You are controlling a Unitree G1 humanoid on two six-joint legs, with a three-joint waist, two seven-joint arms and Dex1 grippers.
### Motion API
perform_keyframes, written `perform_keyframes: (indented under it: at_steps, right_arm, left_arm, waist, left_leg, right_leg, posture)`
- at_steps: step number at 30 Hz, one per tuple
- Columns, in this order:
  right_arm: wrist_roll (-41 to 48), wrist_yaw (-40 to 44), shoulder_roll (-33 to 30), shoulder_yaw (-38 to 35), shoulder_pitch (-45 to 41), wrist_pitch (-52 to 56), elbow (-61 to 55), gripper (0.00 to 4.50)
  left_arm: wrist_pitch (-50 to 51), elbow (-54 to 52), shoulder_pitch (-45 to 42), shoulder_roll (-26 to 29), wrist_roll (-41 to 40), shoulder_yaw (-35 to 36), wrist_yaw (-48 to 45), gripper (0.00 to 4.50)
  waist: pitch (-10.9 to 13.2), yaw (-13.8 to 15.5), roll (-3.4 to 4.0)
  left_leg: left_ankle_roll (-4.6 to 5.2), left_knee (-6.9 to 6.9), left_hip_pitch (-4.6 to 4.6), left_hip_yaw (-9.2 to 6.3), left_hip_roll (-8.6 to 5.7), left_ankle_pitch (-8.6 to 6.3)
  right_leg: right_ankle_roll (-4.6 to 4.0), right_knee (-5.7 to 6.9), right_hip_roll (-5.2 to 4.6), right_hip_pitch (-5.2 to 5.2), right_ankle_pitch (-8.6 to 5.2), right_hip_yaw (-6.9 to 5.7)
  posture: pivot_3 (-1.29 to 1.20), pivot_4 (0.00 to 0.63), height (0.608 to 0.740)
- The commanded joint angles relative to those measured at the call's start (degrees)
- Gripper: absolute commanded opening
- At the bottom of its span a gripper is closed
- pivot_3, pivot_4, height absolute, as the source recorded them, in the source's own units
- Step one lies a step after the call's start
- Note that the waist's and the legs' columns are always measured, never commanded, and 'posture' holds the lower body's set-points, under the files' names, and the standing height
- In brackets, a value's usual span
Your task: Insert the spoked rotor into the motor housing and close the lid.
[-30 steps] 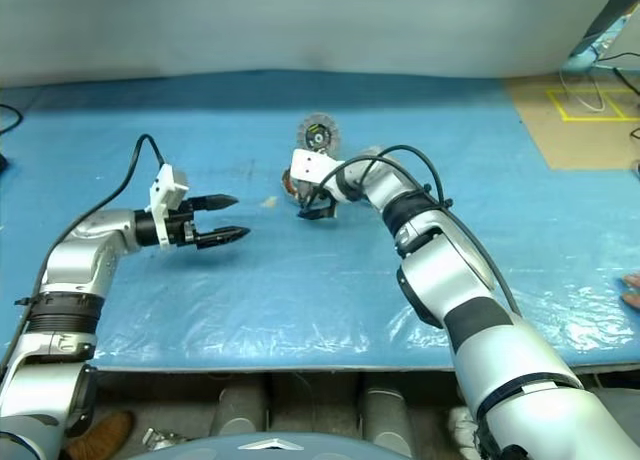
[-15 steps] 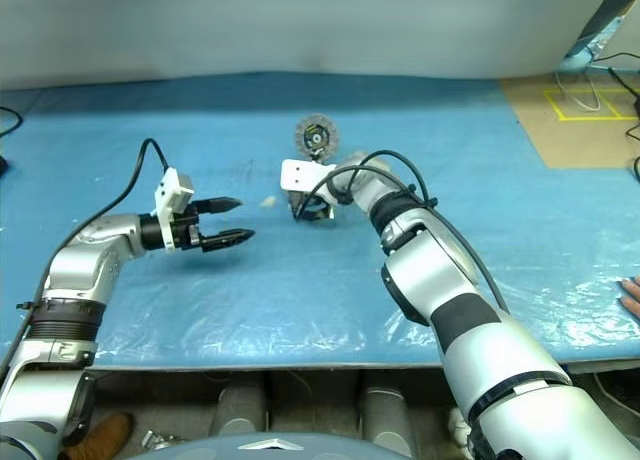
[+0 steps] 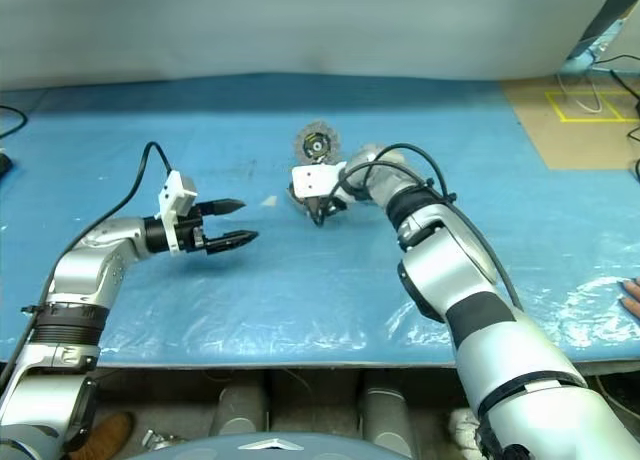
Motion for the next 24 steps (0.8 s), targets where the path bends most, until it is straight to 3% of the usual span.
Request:
perform_keyframes:
  at_steps: [1, 5, 12, 23, 24]
  right_arm:
    - [3.5, 8.0, -3.5, -0.7, 8.6, 1.6, -13.7, 2.29]
    - [6.2, 12.1, -8.3, -1.2, 20.6, 8.7, -34.4, 2.29]
    - [9.5, 16.7, -11.2, 0.0, 31.0, 23.7, -58.3, 2.29]
    - [10.4, 16.6, -12.0, 0.8, 31.5, 27.9, -61.3, 2.29]
    - [10.7, 16.5, -12.0, 0.8, 31.4, 27.7, -61.1, 2.57]
  left_arm:
    - [-0.3, -1.4, -0.5, 0.8, -1.3, 0.1, -0.4, 4.50]
    - [-1.0, 0.8, -1.1, 0.6, -0.8, -0.4, -0.6, 4.50]
    - [-1.3, 4.0, -2.8, 0.7, -0.7, -1.3, -1.5, 4.50]
    - [-2.2, 5.3, -4.3, 0.3, -0.5, -2.3, -2.2, 4.50]
    - [-2.3, 5.3, -4.3, 0.4, -0.5, -2.3, -2.1, 4.50]
  waist:
    - [0.0, 0.0, -0.02]
    - [0.0, 0.0, -0.06]
    - [0.0, -0.1, -0.08]
    - [0.0, -0.2, -0.08]
    - [0.0, -0.2, -0.08]
  left_leg:
    - [0.00, 0.00, 0.00, 0.00, 0.00, 0.00]
    - [0.02, -0.01, 0.08, -0.01, 0.02, 0.01]
    - [0.01, -0.18, 0.78, 0.03, 0.00, -0.02]
    - [-0.01, -0.42, 0.83, 0.08, -0.03, -0.01]
    - [-0.01, -0.44, 0.83, 0.09, -0.04, -0.01]
  right_leg:
    - [0.00, 0.00, 0.01, 0.01, 0.00, 0.00]
    - [0.02, -0.01, 0.04, 0.08, 0.01, 0.01]
    - [0.01, 0.00, 0.08, 0.54, -0.02, 0.18]
    - [0.01, -0.23, 0.08, 0.57, -0.02, 0.21]
    - [0.01, -0.24, 0.08, 0.57, -0.02, 0.20]
  posture:
    - [0.00, 0.150, 0.740]
    - [0.00, 0.150, 0.740]
    - [0.00, 0.150, 0.740]
    - [0.00, 0.150, 0.740]
    - [0.00, 0.150, 0.740]
